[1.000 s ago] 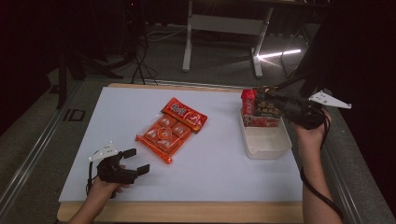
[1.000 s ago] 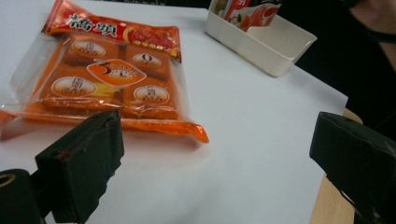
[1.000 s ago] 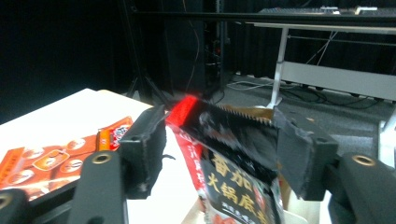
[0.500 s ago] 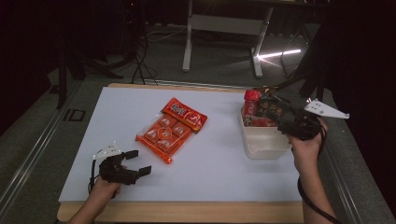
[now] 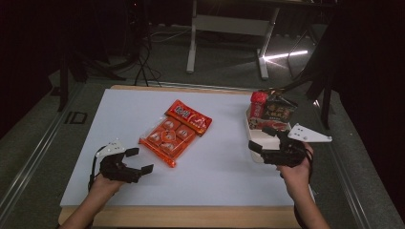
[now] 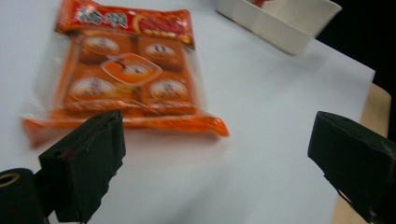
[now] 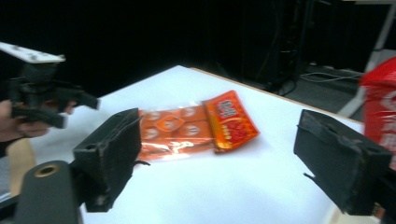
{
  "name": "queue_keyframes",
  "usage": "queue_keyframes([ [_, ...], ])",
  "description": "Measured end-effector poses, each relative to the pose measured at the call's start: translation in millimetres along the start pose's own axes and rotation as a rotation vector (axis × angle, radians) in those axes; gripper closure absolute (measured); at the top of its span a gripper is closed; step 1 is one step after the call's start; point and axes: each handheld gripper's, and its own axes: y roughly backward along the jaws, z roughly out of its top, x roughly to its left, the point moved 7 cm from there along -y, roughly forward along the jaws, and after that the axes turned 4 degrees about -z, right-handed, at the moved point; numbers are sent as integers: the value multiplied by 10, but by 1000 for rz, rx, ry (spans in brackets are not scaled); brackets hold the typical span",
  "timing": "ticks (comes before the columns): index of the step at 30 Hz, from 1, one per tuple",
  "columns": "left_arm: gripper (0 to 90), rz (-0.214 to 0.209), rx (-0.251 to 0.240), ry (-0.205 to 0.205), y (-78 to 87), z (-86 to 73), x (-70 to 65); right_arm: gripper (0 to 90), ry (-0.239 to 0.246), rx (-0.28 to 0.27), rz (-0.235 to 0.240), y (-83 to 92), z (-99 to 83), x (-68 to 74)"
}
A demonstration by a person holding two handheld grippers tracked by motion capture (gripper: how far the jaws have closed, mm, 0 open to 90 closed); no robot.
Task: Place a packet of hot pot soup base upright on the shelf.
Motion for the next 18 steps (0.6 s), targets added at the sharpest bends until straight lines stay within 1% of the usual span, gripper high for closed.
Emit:
queue_keyframes([
  [2, 75, 27, -2, -8, 3, 49, 88, 138, 2, -6, 19, 2, -15, 66],
  [3, 109, 37, -5, -13, 7, 67, 120, 139, 12, -8, 11, 7, -25, 91],
  [4, 138, 58, -10, -23, 13, 98, 170, 140, 13, -12, 12, 15, -28, 106],
  [5, 147, 64, -8, -32, 13, 116, 195, 140, 10, -17, 27, 27, -33, 134],
  [6, 156, 84, -1, -49, 12, 141, 243, 141, 11, -18, 30, 33, -36, 146],
  [8, 234, 99, -5, -70, 15, 182, 301, 152, 27, -21, 31, 54, -52, 169],
  [9, 267, 101, 1, -72, 7, 204, 333, 151, 29, -25, 45, 65, -59, 187],
  [10, 340, 100, 5, -79, -3, 231, 369, 149, 31, -26, 51, 74, -68, 200],
  [11, 407, 109, 11, -84, -13, 247, 395, 149, 38, -24, 47, 86, -80, 213],
  [12, 432, 115, 24, -87, -33, 264, 430, 149, 42, -21, 47, 93, -86, 224],
  [13, 489, 117, 36, -87, -58, 281, 464, 150, 46, -19, 49, 100, -94, 240],
  [14, 533, 147, 50, -98, -82, 293, 507, 150, 49, -18, 49, 107, -103, 253],
  [15, 575, 149, 69, -103, -118, 301, 552, 150, 46, -18, 53, 109, -112, 266],
  [17, 648, 166, 85, -96, -166, 308, 618, 150, 43, -15, 62, 109, -133, 284],
  [18, 717, 166, 105, -89, -209, 304, 660, 150, 39, -13, 70, 109, -144, 292],
])
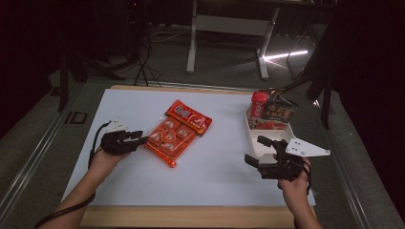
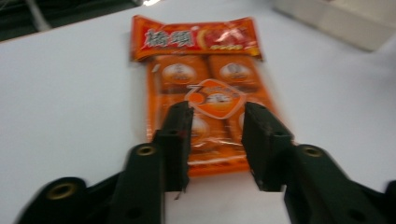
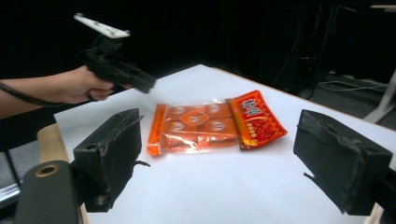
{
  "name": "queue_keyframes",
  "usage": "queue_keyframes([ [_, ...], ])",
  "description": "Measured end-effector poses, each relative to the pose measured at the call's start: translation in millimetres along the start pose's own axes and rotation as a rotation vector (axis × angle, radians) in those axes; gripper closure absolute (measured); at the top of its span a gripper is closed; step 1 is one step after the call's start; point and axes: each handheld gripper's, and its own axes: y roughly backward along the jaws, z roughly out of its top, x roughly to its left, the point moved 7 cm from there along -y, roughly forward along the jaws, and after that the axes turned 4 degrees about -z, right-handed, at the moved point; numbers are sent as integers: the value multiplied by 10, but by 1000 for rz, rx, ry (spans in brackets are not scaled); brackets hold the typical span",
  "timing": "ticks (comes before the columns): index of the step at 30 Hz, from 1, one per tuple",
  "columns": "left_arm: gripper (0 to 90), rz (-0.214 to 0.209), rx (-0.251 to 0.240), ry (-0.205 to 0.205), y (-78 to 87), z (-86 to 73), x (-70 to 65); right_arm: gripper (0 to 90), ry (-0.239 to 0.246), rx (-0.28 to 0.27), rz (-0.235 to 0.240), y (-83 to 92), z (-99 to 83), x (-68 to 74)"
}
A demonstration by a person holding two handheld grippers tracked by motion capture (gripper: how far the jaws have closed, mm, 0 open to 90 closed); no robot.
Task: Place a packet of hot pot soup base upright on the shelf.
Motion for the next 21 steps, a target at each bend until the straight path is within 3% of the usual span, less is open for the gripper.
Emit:
queue_keyframes([
  [4, 824, 38, 57, -10, -153, -19, 93, 151, -7, 5, 1, 11, -33, 9],
  [8, 899, 58, 106, 6, -296, -43, 201, 151, -15, 12, 0, 26, -94, 14],
  [13, 900, 59, 146, 15, -454, -42, 305, 151, -38, 36, 4, 7, -183, -5],
  [21, 900, 99, 255, -15, -619, -134, 419, 151, -27, 66, 1, -41, -233, -5],
])
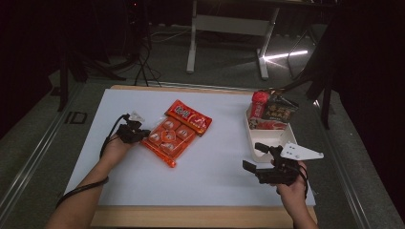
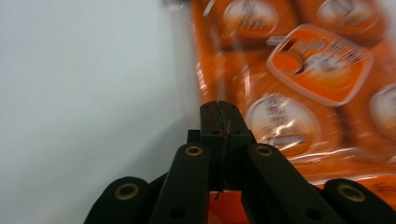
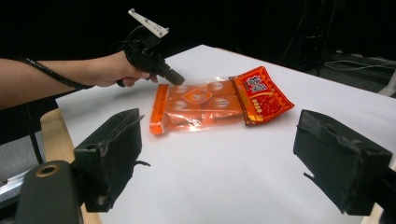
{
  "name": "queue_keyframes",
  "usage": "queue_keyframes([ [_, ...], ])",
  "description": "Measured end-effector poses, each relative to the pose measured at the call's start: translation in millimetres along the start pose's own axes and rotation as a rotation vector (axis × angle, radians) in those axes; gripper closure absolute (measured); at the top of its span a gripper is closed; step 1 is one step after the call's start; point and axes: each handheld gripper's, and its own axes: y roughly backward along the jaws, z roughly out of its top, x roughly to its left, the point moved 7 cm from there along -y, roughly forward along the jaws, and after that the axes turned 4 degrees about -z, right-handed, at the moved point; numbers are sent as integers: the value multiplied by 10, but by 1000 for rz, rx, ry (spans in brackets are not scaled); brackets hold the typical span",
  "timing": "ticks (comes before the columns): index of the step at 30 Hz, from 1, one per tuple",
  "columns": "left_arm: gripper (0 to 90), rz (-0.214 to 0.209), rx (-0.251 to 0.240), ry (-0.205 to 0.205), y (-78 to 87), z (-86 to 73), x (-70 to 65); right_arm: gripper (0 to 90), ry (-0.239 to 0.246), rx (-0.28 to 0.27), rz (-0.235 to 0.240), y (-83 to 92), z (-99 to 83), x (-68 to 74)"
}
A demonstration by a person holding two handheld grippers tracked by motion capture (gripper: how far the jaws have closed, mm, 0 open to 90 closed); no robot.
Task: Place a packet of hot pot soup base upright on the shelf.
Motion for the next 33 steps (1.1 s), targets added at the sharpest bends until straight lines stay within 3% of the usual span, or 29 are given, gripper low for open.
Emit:
queue_keyframes([
  [6, 900, 25, 6, -11, -42, 19, -29, 151, 2, 6, -3, -11, -19, 5],
  [15, 900, -32, 17, 12, -21, -7, -194, 152, -8, 11, 3, -19, -42, 5],
  [27, 900, -87, 33, 0, -32, -12, -450, 152, -14, 8, -1, -1, -48, -1],
  [33, 900, -130, 41, -4, -57, -1, -645, 152, -13, 14, -2, 3, -62, -3],
])
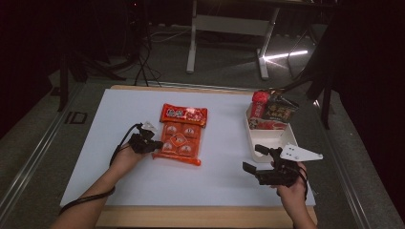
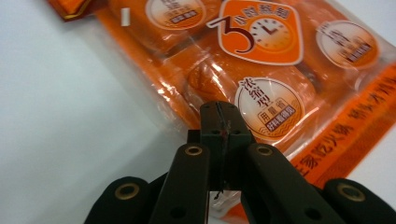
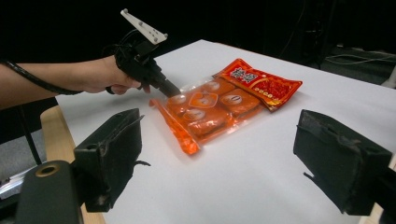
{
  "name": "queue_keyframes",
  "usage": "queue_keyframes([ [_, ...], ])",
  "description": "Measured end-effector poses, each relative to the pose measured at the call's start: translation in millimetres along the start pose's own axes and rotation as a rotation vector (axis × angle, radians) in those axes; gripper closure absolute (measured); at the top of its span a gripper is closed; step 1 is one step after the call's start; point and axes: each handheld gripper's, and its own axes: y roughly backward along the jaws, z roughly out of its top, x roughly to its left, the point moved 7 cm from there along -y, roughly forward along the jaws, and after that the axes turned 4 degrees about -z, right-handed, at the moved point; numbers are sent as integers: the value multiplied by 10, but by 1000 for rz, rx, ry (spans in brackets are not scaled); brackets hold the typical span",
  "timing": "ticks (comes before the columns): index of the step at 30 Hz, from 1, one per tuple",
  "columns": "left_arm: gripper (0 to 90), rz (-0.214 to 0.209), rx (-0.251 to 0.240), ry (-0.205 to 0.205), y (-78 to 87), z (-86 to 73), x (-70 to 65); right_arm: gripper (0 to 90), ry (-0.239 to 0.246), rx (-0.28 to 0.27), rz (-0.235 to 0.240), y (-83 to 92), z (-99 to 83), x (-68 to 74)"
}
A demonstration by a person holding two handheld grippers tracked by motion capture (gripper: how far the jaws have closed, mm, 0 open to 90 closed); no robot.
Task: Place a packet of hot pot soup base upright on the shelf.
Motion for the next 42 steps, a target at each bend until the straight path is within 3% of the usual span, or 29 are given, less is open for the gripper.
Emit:
queue_keyframes([
  [6, 900, -19, 5, 3, -7, 32, -13, 152, 3, 1, 3, -2, 0, 10],
  [20, 900, 61, -93, 19, -26, 521, 304, 152, -9, 7, 15, -14, -32, 7],
  [25, 900, 73, -64, 18, -131, 639, 376, 152, -10, 6, 17, -13, -32, 9],
  [34, 900, 118, -19, -27, -331, 806, 472, 152, -16, 7, 23, -22, -51, 8],
  [42, 900, 152, 13, -50, -493, 870, 558, 152, -19, 10, 31, -38, -66, 10],
])
